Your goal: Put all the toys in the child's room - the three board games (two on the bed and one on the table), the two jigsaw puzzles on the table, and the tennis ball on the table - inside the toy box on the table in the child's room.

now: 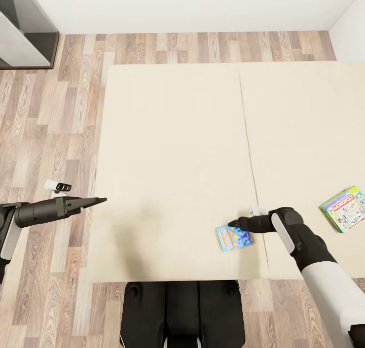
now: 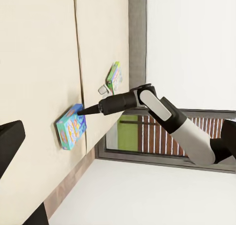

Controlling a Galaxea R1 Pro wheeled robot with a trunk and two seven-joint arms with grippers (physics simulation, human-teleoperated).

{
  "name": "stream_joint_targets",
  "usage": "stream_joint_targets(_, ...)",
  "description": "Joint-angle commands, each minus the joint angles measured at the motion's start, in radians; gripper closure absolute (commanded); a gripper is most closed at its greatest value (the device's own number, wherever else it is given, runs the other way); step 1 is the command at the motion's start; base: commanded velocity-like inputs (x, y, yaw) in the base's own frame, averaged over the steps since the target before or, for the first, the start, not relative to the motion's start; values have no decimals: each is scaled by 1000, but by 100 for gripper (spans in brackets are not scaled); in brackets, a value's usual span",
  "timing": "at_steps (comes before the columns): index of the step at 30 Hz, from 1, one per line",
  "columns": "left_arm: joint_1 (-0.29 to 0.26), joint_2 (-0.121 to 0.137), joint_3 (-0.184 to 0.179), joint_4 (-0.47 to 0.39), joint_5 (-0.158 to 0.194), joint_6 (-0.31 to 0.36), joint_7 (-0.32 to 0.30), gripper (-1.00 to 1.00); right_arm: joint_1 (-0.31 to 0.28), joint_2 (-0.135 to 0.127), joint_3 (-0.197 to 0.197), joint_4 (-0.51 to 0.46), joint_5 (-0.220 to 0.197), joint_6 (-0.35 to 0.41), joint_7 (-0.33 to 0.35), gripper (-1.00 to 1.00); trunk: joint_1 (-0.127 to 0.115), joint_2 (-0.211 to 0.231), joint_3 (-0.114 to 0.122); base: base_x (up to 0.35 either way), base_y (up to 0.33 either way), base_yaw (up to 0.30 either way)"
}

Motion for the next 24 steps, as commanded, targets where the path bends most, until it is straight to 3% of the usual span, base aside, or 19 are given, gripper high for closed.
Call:
stream_joint_targets(1, 0, 0, 0, 0, -1, 11, -4, -100, 0, -3, 3, -1, 4, 3, 6, -100, 1, -2, -1, 0, 0, 0)
stream_joint_targets(24, 0, 0, 1, 0, -2, 11, -4, -100, 1, 2, 11, -1, 5, 6, 7, -100, 1, -2, -1, 0, 0, 0)
